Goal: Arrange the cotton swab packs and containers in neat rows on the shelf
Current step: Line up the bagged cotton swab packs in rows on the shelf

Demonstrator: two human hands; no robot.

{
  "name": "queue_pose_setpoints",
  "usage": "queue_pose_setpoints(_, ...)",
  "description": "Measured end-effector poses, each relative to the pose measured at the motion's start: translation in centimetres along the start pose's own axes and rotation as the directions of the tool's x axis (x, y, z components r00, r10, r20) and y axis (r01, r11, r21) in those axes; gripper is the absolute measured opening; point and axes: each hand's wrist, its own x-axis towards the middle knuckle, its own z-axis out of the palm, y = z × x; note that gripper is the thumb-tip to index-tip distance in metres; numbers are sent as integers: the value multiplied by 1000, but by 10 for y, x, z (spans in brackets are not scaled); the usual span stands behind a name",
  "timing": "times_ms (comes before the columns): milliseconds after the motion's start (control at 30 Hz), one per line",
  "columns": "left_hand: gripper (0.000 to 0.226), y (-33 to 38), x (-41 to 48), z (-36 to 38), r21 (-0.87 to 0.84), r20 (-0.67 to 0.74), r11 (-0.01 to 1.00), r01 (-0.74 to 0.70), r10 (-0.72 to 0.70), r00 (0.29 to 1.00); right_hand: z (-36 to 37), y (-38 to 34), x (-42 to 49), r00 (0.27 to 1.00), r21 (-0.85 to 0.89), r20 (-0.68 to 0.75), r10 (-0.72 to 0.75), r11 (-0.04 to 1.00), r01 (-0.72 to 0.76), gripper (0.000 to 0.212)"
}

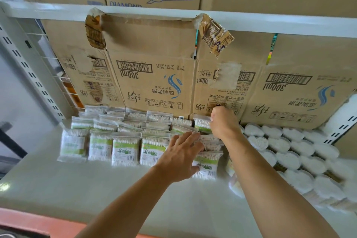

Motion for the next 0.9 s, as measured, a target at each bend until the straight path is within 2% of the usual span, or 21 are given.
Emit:
queue_pose_setpoints(133, 57, 0, -1, 1, -9, 24, 1000, 18, -18, 1000, 7, 1, 0, 1000, -13, -29, -11, 1000, 11, 16)
queue_pose_setpoints(267, 55, 1, -1, -2, -33, 48, 999, 41, -39, 998, 11, 5, -3, 989, 76, -148, -32, 996, 44, 20)
queue_pose_setpoints(333, 55, 1, -1, -3, -30, 58, 998, 46, -45, 997, 13, 8, -4, 985, 133, -163, -60, 988, 82, 20)
queue_pose_setpoints(500, 55, 1, -2, -3, -35, 49, 998, 51, -49, 998, 8, 15, -8, 996, 259, -68, -56, 963, 72, 23)
queue_pose_setpoints(667, 57, 1, -2, -3, -28, 53, 999, 46, -45, 998, 0, 17, -8, 995, 133, 44, -95, 987, 88, 27)
queue_pose_setpoints(800, 55, 2, -1, -4, -64, 79, 996, 65, -60, 995, -6, 13, -12, 982, 200, 130, -136, 974, 109, 30)
queue_pose_setpoints(900, 53, 3, 3, -6, -44, 114, 996, 76, -70, 991, -8, 15, -14, 980, 233, 127, -151, 965, 119, 34)
